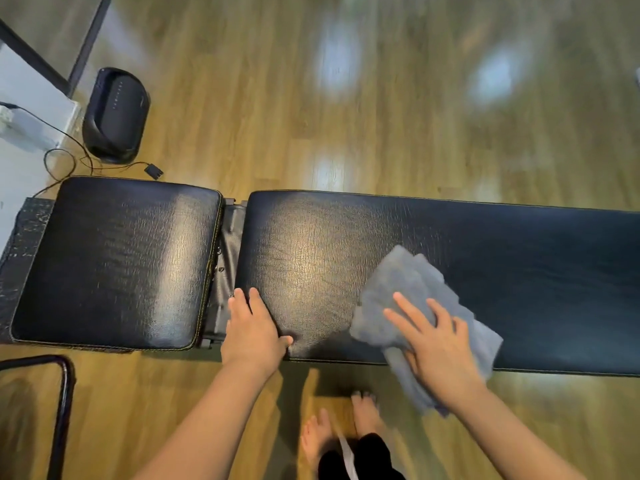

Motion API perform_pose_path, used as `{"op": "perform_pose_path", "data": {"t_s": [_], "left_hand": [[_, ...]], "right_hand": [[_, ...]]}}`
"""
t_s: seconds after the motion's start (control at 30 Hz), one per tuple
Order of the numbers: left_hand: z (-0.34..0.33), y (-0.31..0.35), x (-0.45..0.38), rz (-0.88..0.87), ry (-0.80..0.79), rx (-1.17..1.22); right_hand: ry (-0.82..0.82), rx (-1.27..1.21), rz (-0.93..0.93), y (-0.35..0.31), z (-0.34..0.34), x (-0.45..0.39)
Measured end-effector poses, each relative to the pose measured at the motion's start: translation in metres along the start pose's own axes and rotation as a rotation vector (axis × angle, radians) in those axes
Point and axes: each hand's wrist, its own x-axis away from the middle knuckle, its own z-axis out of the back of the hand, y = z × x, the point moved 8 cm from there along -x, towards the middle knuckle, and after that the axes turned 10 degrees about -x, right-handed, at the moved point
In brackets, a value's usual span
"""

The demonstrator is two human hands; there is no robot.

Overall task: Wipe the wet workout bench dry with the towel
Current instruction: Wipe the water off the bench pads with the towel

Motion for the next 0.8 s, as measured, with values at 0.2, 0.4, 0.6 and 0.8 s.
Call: {"op": "perform_pose_path", "data": {"t_s": [0.2, 0.4, 0.6, 0.8], "left_hand": [[-0.015, 0.069, 0.027, -0.222, 0.052, -0.037], [-0.025, 0.073, 0.021, -0.156, 0.021, -0.111], [-0.023, 0.075, 0.022, -0.117, 0.004, -0.095], [-0.025, 0.075, 0.021, -0.093, -0.012, -0.075]], "right_hand": [[0.071, -0.087, -0.295, 0.045, 0.034, -0.082], [0.058, -0.127, -0.366, -0.003, 0.028, -0.151], [0.009, -0.037, 0.019, -0.054, 0.001, -0.06], [-0.022, 0.053, 0.02, 0.051, 0.008, 0.024]]}}
